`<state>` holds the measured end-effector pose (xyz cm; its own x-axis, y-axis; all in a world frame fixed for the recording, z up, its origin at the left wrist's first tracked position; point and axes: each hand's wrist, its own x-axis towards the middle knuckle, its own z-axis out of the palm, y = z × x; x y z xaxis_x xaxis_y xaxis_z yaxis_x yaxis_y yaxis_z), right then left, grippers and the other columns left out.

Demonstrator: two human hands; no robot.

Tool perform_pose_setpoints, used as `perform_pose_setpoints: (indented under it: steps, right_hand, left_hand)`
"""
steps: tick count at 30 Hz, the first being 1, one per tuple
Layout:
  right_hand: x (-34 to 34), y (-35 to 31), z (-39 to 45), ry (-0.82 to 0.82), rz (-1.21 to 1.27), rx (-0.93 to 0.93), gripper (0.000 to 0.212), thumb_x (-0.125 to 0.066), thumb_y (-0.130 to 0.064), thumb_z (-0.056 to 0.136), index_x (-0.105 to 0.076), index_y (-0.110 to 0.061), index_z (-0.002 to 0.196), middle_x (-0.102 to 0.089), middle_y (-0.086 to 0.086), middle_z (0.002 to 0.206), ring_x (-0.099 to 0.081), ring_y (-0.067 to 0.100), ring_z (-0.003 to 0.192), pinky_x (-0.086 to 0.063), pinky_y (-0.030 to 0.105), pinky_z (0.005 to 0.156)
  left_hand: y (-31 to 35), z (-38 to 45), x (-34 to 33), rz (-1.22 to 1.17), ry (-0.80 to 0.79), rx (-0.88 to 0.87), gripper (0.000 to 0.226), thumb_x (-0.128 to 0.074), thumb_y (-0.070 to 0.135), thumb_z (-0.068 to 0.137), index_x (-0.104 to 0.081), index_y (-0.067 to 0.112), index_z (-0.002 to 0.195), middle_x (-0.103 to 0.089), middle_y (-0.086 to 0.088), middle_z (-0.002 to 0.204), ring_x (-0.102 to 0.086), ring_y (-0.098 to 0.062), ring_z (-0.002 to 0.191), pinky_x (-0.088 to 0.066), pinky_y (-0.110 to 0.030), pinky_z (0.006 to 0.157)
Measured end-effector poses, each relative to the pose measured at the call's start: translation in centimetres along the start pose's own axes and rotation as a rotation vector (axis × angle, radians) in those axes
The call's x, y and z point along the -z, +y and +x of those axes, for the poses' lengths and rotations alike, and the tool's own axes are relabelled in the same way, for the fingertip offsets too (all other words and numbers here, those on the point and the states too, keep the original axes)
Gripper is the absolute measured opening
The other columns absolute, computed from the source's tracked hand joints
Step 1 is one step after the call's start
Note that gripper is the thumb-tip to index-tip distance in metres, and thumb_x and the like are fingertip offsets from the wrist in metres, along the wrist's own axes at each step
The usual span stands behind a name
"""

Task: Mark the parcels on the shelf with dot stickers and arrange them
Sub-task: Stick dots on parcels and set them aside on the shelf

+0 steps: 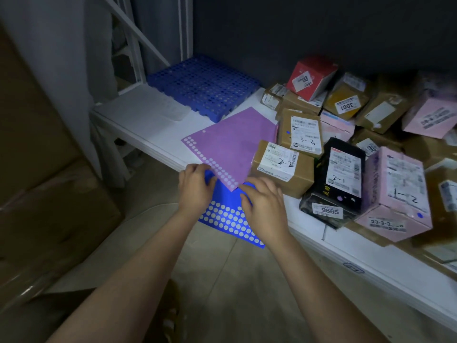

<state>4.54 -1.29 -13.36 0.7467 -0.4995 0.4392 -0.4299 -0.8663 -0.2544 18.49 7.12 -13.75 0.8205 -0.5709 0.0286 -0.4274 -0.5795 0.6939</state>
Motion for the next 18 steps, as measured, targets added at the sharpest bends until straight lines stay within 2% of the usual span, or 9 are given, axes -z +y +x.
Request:
perform_pose_setpoints:
  steps: [2, 5, 7, 9, 11, 13, 15, 16, 18]
  right_hand:
    - [-0.9, -1.3, 1.8, -0.124, 0.011, -0.024, 0.026, -0.057, -0.015, 0.085, -0.071, -0.009, 0.106, -0.066, 0.008, 0.118, -0.056, 0.029, 0.109, -0.046, 0.038, 0.087]
    - [-2.7, -2.1, 3.8, -0.377, -0.045, -0.015, 0.044, -0.048, -0.027, 0.099, -0.048, -0.005, 0.137, -0.041, 0.011, 0.148, -0.033, 0.027, 0.137, -0.029, 0.037, 0.108]
    - [-3.7, -2.0, 4.4, -0.461, -0.153, -0.011, 0.052, -0.043, -0.034, 0.100, -0.036, -0.006, 0.144, -0.034, 0.009, 0.152, -0.026, 0.023, 0.141, -0.023, 0.033, 0.112]
    - [-4.3, -1.8, 4.7, -0.467, -0.228, 0.012, 0.051, -0.043, -0.033, 0.099, -0.038, -0.006, 0.142, -0.039, 0.008, 0.149, -0.031, 0.023, 0.138, -0.027, 0.033, 0.109]
    - [-4.3, -1.6, 4.6, -0.443, -0.216, 0.039, 0.040, -0.045, -0.027, 0.099, -0.049, -0.007, 0.133, -0.050, 0.008, 0.139, -0.042, 0.025, 0.130, -0.038, 0.034, 0.100]
    - [-3.7, -1.3, 4.4, -0.383, -0.206, 0.033, 0.025, -0.047, -0.016, 0.097, -0.060, -0.009, 0.117, -0.064, 0.009, 0.119, -0.058, 0.028, 0.110, -0.044, 0.032, 0.076]
    - [-2.4, -1.0, 4.1, -0.290, -0.228, 0.041, 0.011, -0.057, -0.006, 0.089, -0.066, -0.007, 0.095, -0.069, 0.011, 0.088, -0.067, 0.031, 0.079, -0.035, 0.028, 0.056]
    - [-1.9, -0.7, 3.8, -0.249, -0.223, 0.052, 0.006, -0.067, -0.002, 0.079, -0.066, -0.007, 0.082, -0.067, 0.009, 0.072, -0.066, 0.029, 0.061, -0.031, 0.024, 0.049]
    - [-1.3, 0.0, 2.8, -0.164, -0.210, 0.102, 0.024, -0.082, 0.002, 0.054, -0.062, -0.009, 0.064, -0.058, 0.003, 0.052, -0.056, 0.021, 0.042, -0.024, 0.017, 0.042]
  left_hand:
    - [-0.5, 0.8, -0.1, 0.059, -0.005, -0.016, 0.035, -0.057, 0.026, 0.092, -0.057, 0.017, 0.125, -0.052, -0.005, 0.132, -0.039, -0.030, 0.122, -0.029, -0.032, 0.100]
    - [-1.0, 0.9, -0.4, 0.072, -0.029, -0.020, 0.035, -0.056, 0.024, 0.091, -0.057, 0.021, 0.126, -0.052, 0.002, 0.135, -0.038, -0.028, 0.123, -0.030, -0.032, 0.099]
    - [-1.5, 0.7, -0.5, 0.080, -0.022, -0.045, 0.036, -0.055, 0.019, 0.091, -0.057, 0.020, 0.127, -0.051, 0.004, 0.137, -0.040, -0.027, 0.121, -0.031, -0.031, 0.097]
    - [-1.8, 0.5, -0.7, 0.157, -0.017, -0.093, 0.037, -0.052, 0.018, 0.091, -0.057, 0.023, 0.127, -0.049, 0.009, 0.139, -0.040, -0.025, 0.120, -0.033, -0.032, 0.094]
    - [-1.9, 0.5, -0.7, 0.216, -0.015, -0.111, 0.035, -0.050, 0.020, 0.092, -0.056, 0.026, 0.126, -0.047, 0.014, 0.140, -0.039, -0.023, 0.121, -0.032, -0.033, 0.092]
    - [-1.9, 0.3, -0.6, 0.171, -0.022, -0.088, 0.036, -0.049, 0.023, 0.093, -0.053, 0.025, 0.129, -0.052, 0.010, 0.135, -0.037, -0.023, 0.122, -0.030, -0.034, 0.094]
    - [-1.4, 0.2, -0.5, 0.031, -0.045, -0.010, 0.038, -0.048, 0.025, 0.095, -0.048, 0.022, 0.133, -0.057, 0.000, 0.127, -0.034, -0.023, 0.128, -0.027, -0.035, 0.099]
    - [-1.1, 0.0, -0.4, -0.024, -0.048, 0.031, 0.038, -0.047, 0.027, 0.096, -0.048, 0.021, 0.133, -0.057, -0.002, 0.127, -0.031, -0.022, 0.130, -0.024, -0.036, 0.101]
    - [-0.8, -0.4, -0.1, -0.036, 0.013, 0.066, 0.034, -0.044, 0.032, 0.097, -0.054, 0.021, 0.128, -0.055, 0.000, 0.130, -0.030, -0.021, 0.130, -0.021, -0.037, 0.101]
